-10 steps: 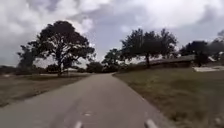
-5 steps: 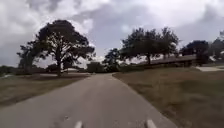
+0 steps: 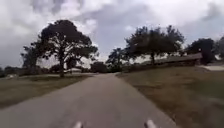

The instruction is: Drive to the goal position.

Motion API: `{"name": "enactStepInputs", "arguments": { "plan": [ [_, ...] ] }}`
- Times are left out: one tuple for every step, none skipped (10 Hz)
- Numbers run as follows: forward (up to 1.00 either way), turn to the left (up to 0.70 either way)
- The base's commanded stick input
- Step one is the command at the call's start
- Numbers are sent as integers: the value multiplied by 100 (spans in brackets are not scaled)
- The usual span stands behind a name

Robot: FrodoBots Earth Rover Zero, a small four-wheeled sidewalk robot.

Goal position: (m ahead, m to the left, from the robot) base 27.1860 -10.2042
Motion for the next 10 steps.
{"name": "enactStepInputs", "arguments": {
  "plan": [
    [85, 0],
    [85, 13],
    [85, 34],
    [85, 28],
    [85, 8],
    [85, 0],
    [85, 0],
    [85, 0],
    [85, 0],
    [85, 0]
  ]
}}
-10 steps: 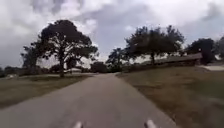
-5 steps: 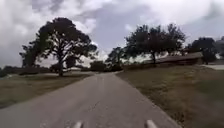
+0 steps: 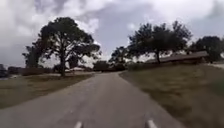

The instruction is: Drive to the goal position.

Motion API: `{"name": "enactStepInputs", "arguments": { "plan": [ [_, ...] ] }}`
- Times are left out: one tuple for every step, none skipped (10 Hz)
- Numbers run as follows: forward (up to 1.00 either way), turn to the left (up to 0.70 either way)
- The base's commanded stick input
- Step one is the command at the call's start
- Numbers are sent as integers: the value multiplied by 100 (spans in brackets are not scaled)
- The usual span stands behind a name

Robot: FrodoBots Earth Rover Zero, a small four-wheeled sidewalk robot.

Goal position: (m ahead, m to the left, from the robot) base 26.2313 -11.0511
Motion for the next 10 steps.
{"name": "enactStepInputs", "arguments": {
  "plan": [
    [85, 0],
    [85, 0],
    [85, 11],
    [85, 22],
    [85, 34],
    [85, 10],
    [85, 0],
    [85, 0],
    [85, 0],
    [85, 0]
  ]
}}
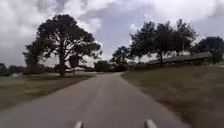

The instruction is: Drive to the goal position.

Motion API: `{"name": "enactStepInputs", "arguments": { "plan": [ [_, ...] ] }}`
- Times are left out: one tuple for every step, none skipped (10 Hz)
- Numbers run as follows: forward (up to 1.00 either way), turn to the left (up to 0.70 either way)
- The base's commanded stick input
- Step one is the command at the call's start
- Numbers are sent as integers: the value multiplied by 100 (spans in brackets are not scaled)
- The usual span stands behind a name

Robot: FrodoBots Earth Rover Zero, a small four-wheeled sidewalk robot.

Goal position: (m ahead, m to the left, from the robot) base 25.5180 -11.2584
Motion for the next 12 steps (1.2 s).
{"name": "enactStepInputs", "arguments": {
  "plan": [
    [85, 0],
    [85, 0],
    [85, 0],
    [85, 0],
    [85, 0],
    [85, 0],
    [85, 0],
    [85, 0],
    [85, 0],
    [85, 0],
    [85, 0],
    [85, 0]
  ]
}}
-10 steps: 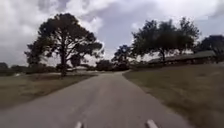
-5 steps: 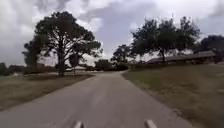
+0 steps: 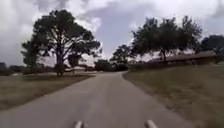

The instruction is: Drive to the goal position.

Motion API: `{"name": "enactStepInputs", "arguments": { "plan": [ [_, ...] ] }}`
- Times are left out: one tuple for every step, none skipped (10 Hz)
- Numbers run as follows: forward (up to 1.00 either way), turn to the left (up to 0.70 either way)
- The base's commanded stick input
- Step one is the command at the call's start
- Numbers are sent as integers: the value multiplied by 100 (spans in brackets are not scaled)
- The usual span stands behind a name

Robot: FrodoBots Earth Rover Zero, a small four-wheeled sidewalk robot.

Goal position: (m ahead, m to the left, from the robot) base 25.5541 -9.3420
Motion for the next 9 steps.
{"name": "enactStepInputs", "arguments": {
  "plan": [
    [85, 0],
    [85, 0],
    [85, 0],
    [85, 0],
    [85, 0],
    [85, 0],
    [85, 0],
    [85, 0],
    [85, 0]
  ]
}}
